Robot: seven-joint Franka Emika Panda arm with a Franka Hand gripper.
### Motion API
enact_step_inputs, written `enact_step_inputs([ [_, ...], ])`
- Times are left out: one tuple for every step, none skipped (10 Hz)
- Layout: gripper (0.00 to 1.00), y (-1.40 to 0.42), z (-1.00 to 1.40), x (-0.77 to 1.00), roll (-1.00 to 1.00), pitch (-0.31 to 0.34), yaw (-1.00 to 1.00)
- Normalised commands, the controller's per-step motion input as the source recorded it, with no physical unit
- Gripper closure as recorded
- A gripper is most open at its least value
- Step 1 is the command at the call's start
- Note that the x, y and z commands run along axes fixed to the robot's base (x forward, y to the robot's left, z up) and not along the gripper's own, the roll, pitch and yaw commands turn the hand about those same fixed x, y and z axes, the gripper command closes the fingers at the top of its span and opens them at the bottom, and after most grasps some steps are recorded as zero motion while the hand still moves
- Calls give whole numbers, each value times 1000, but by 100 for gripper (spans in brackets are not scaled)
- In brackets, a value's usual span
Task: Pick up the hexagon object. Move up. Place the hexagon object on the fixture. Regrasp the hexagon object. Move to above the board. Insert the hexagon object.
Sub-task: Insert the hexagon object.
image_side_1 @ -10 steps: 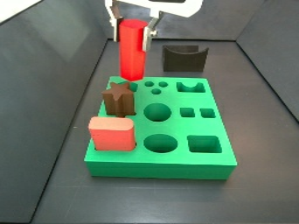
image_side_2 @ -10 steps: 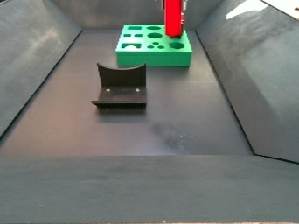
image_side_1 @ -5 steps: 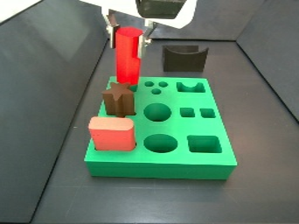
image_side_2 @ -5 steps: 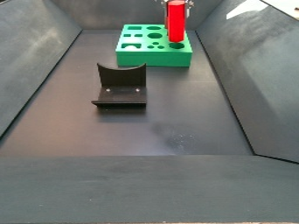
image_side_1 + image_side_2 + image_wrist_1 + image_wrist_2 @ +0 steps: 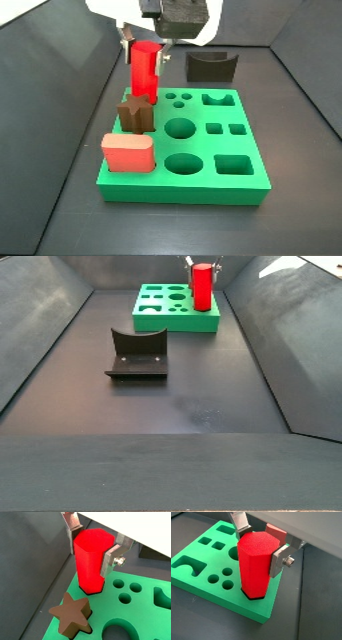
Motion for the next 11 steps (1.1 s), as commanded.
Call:
enact_step_inputs([
  [100, 0, -200, 0, -10, 0, 0],
  [100, 0, -206, 0, -10, 0, 0],
  [100, 0, -214, 0, -20, 0, 26],
  [100, 0, -271, 0, -29, -13, 69],
  [100, 0, -286, 0, -33, -24, 63],
  [100, 26, -314, 0, -219, -83, 29],
  [100, 180, -391, -3, -374, -114, 0],
  [100, 174, -386, -31, -381, -114, 0],
  [100, 157, -366, -29, -393, -129, 0],
  [100, 109, -306, -46, -414, -149, 0],
  [100, 191, -420, -57, -373, -140, 0],
])
